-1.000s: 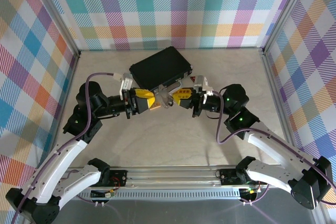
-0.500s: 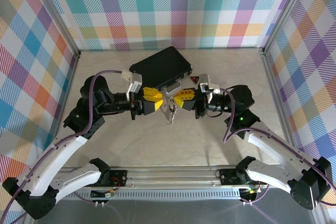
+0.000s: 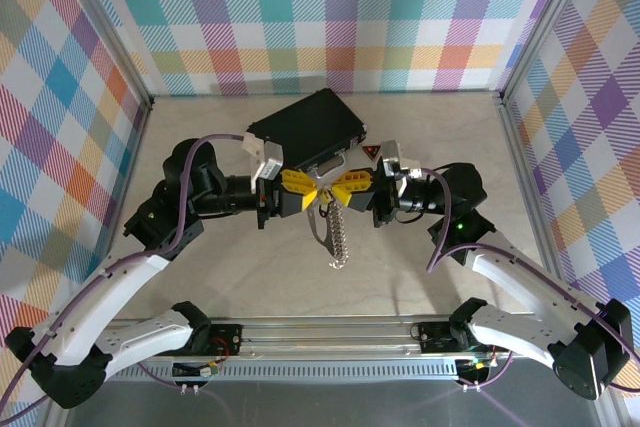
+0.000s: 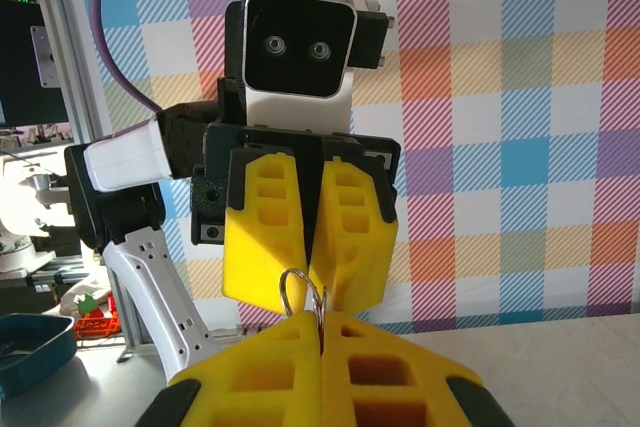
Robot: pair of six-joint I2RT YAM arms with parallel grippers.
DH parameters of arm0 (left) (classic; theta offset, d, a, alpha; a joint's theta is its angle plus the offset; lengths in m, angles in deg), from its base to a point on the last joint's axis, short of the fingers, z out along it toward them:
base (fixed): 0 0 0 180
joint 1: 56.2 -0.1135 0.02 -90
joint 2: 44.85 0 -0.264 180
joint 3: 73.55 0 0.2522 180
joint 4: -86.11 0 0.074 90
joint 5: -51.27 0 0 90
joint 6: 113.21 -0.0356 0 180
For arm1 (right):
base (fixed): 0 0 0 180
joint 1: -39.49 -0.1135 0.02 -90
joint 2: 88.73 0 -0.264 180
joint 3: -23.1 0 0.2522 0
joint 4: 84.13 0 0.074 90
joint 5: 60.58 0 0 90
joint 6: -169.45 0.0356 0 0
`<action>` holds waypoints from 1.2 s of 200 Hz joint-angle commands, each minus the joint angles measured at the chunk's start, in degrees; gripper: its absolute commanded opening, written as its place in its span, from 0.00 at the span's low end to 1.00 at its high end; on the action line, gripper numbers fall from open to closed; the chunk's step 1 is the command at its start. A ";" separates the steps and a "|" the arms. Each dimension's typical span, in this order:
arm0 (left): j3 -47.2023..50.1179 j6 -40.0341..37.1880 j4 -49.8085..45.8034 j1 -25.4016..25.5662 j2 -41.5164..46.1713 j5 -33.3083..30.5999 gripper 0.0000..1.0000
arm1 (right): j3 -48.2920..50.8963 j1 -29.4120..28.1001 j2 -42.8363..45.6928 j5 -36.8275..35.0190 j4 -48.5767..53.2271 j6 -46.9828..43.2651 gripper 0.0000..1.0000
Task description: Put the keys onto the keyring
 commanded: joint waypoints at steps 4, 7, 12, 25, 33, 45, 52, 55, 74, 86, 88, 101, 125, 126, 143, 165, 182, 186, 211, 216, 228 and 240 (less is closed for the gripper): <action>-2.48 -2.59 -0.84 1.33 -0.65 -0.84 0.18 | -2.62 0.46 -0.07 1.55 -1.80 0.18 0.00; -2.61 -2.70 -0.98 1.42 -0.72 -0.91 0.18 | -2.66 0.45 -0.07 1.64 -1.80 0.17 0.00; -2.87 -2.89 -1.14 1.53 -0.89 -0.93 0.18 | -2.71 0.45 -0.10 1.69 -1.75 0.09 0.00; -3.43 -3.29 -1.59 1.81 -1.41 -0.84 0.18 | -2.72 0.46 -0.11 1.70 -1.44 -0.10 0.00; -3.55 -3.41 -1.63 2.06 -1.55 -0.67 0.18 | -2.63 0.51 -0.05 1.41 -1.25 -0.27 0.00; -3.62 -3.62 -1.57 2.43 -1.62 -0.65 0.19 | -2.59 0.46 0.02 1.08 -0.98 -0.51 0.00; -3.62 -3.68 -1.58 2.68 -1.63 -0.87 0.20 | -2.62 0.46 0.06 0.99 -0.72 -0.68 0.00; -3.59 -3.70 -1.66 2.76 -1.57 -0.98 0.20 | -2.70 0.49 0.06 1.07 -0.68 -0.70 0.00; -3.89 -4.37 -1.86 3.26 -1.92 -2.10 0.20 | -3.07 0.45 -0.12 1.62 -0.16 -0.79 0.00; -4.29 -4.78 -1.90 3.51 -2.25 -2.60 0.19 | -3.15 0.46 -0.07 1.66 0.30 -1.03 0.00; -4.33 -4.82 -1.91 3.62 -2.35 -2.64 0.19 | -3.15 0.45 -0.04 1.62 0.46 -1.05 0.00; -4.88 -5.39 -3.74 3.97 -2.80 -3.17 0.17 | -3.24 0.45 -0.01 1.71 0.71 -1.45 0.00; -5.37 -6.24 -4.54 4.44 -3.22 -4.51 0.13 | -3.14 0.45 0.23 1.75 0.71 -1.50 0.00; -5.34 -6.24 -4.59 4.45 -3.23 -4.52 0.13 | -3.15 0.45 0.19 1.72 0.71 -1.50 0.00; -5.39 -6.17 -4.49 4.60 -3.29 -4.70 0.11 | -3.34 0.45 0.15 1.81 2.87 -1.87 0.00; -5.86 -6.35 -4.54 4.78 -3.61 -4.79 0.10 | -3.57 0.46 0.01 2.04 4.07 -2.50 0.00; -6.16 -6.50 -4.64 4.93 -3.97 -4.79 0.10 | -3.59 0.44 -0.07 2.30 4.71 -2.99 0.00; -6.25 -6.52 -4.55 4.98 -4.04 -4.79 0.10 | -3.63 0.39 -0.03 2.28 4.75 -2.97 0.00; -6.44 -6.85 -4.78 5.15 -4.59 -4.88 0.10 | -3.51 0.39 0.08 2.45 4.90 -3.15 0.00; -6.43 -6.87 -4.80 5.16 -4.61 -4.97 0.10 | -3.48 0.36 -0.03 2.47 5.15 -3.21 0.00; -6.46 -7.12 -4.98 5.24 -4.61 -5.12 0.10 | -3.53 0.33 -0.03 2.49 5.61 -3.51 0.00; -6.49 -7.46 -5.24 5.30 -4.54 -5.53 0.13 | -3.27 0.35 -0.05 2.27 5.69 -3.69 0.00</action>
